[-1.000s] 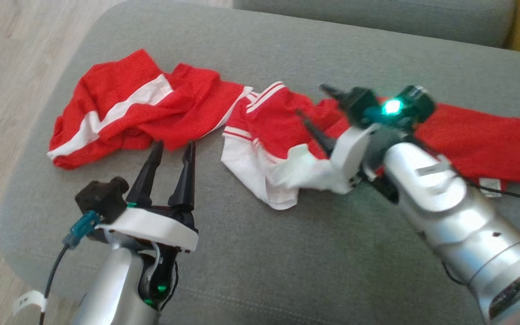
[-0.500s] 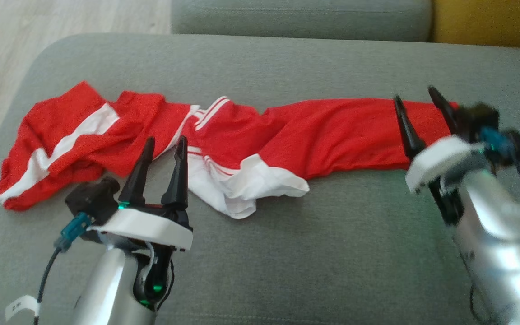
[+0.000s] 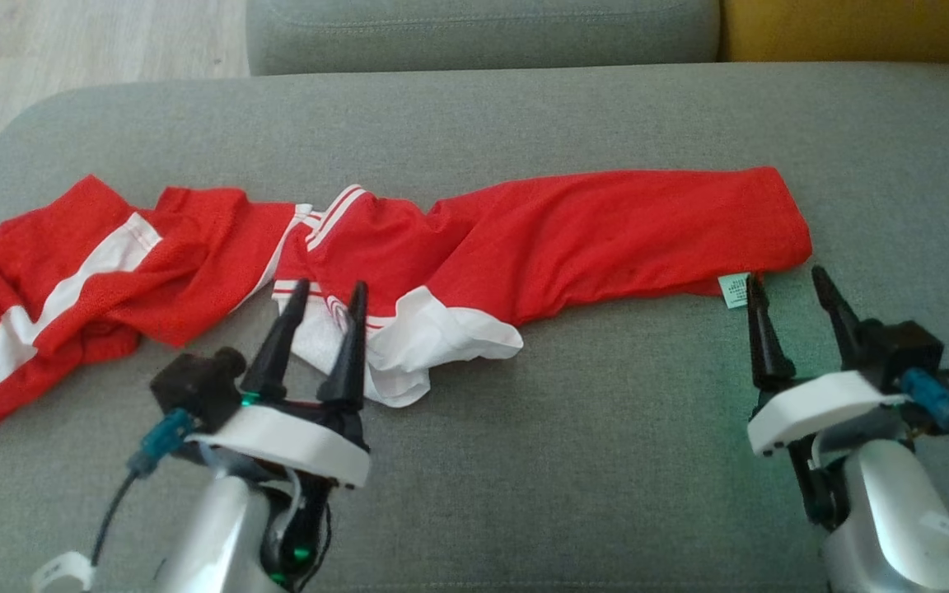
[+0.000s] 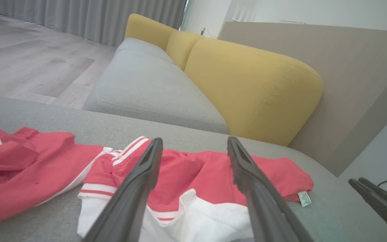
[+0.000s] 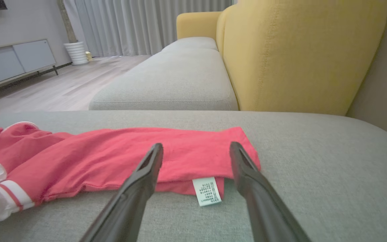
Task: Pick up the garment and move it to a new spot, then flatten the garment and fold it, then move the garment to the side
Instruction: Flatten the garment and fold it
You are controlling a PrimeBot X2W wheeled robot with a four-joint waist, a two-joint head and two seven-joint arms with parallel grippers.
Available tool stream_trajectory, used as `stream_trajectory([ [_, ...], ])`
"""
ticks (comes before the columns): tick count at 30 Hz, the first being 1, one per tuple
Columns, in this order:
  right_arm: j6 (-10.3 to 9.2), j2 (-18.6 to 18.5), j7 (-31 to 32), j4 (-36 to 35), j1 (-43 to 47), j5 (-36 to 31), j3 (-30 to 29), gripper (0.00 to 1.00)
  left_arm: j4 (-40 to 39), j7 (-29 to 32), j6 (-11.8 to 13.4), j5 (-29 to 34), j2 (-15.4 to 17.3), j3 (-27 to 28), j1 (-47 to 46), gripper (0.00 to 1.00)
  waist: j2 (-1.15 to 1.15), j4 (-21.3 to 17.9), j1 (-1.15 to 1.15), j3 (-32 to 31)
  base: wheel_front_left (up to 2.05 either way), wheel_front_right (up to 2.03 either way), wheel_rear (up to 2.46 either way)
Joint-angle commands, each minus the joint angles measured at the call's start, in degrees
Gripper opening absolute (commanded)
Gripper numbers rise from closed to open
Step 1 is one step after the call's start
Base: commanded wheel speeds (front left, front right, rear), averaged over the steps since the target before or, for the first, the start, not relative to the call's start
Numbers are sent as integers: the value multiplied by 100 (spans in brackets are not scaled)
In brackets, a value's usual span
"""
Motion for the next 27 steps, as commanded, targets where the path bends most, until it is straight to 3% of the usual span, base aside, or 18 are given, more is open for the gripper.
stream_trajectory([
  [1,21,46,55,-352,-131,-47,91,100,-73,-70,-73,151,48,-2,-292,100,0,-22,0,35,0,0,0],
  [8,21,55,266,-737,9,90,132,100,607,-8,-201,508,345,-846,-646,100,0,-105,0,167,0,0,0],
  [15,21,57,331,-855,29,196,261,100,1438,204,131,1071,602,-993,-1308,100,0,-237,0,348,0,0,0],
  [22,21,57,301,-838,-25,211,270,100,1987,548,26,1168,610,-1228,-1720,100,0,-339,0,482,0,0,0],
  [27,21,57,266,-798,-67,239,300,100,2284,578,104,1269,635,-1301,-1916,100,0,-410,0,542,0,0,0],
])
